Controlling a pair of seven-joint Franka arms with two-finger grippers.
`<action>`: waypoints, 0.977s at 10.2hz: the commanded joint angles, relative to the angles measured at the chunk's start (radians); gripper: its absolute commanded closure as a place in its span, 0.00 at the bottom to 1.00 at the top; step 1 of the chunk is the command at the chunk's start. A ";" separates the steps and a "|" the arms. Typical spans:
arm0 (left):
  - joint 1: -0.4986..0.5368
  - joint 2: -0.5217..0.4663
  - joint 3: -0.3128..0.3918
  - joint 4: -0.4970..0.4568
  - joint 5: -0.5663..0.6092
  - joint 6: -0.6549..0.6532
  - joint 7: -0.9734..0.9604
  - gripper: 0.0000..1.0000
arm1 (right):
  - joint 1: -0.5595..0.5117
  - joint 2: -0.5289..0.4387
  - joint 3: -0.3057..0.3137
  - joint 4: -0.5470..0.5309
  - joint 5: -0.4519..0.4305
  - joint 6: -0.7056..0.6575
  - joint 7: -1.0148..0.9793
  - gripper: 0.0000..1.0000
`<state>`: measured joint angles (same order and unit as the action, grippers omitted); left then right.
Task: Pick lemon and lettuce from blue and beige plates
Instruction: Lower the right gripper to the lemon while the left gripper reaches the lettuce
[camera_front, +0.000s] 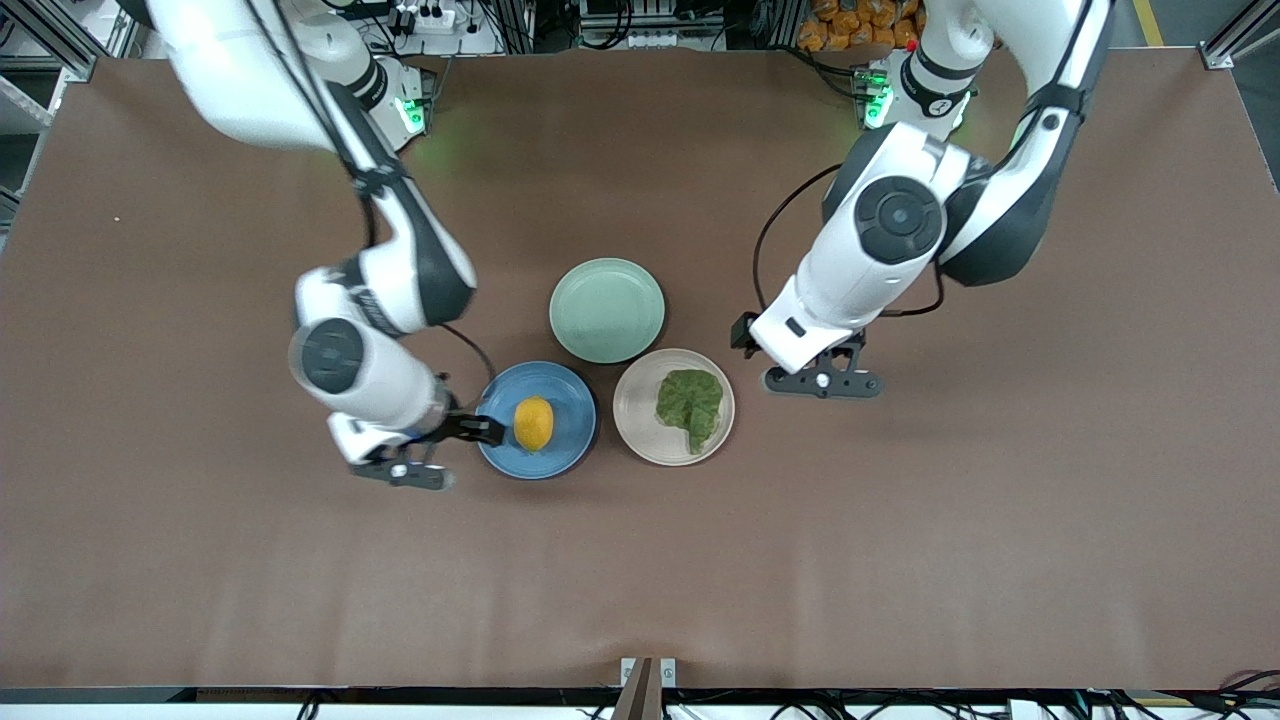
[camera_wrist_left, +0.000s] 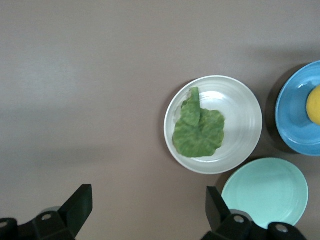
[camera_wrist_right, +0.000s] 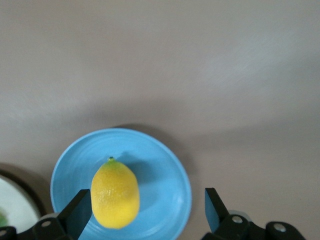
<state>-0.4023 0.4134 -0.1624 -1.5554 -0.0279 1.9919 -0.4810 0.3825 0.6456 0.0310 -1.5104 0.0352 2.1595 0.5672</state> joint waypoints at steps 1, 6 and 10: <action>-0.022 0.073 0.006 0.014 -0.007 0.092 -0.050 0.00 | 0.036 0.077 -0.002 0.032 -0.040 0.017 0.048 0.00; -0.076 0.205 0.011 0.014 0.020 0.270 -0.123 0.00 | 0.056 0.130 0.000 0.032 -0.028 0.083 0.051 0.00; -0.131 0.289 0.018 0.015 0.074 0.428 -0.133 0.00 | 0.055 0.144 0.003 0.033 -0.021 0.091 0.054 0.09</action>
<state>-0.5042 0.6697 -0.1589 -1.5557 0.0155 2.3703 -0.5837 0.4370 0.7716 0.0303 -1.5033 0.0155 2.2481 0.5996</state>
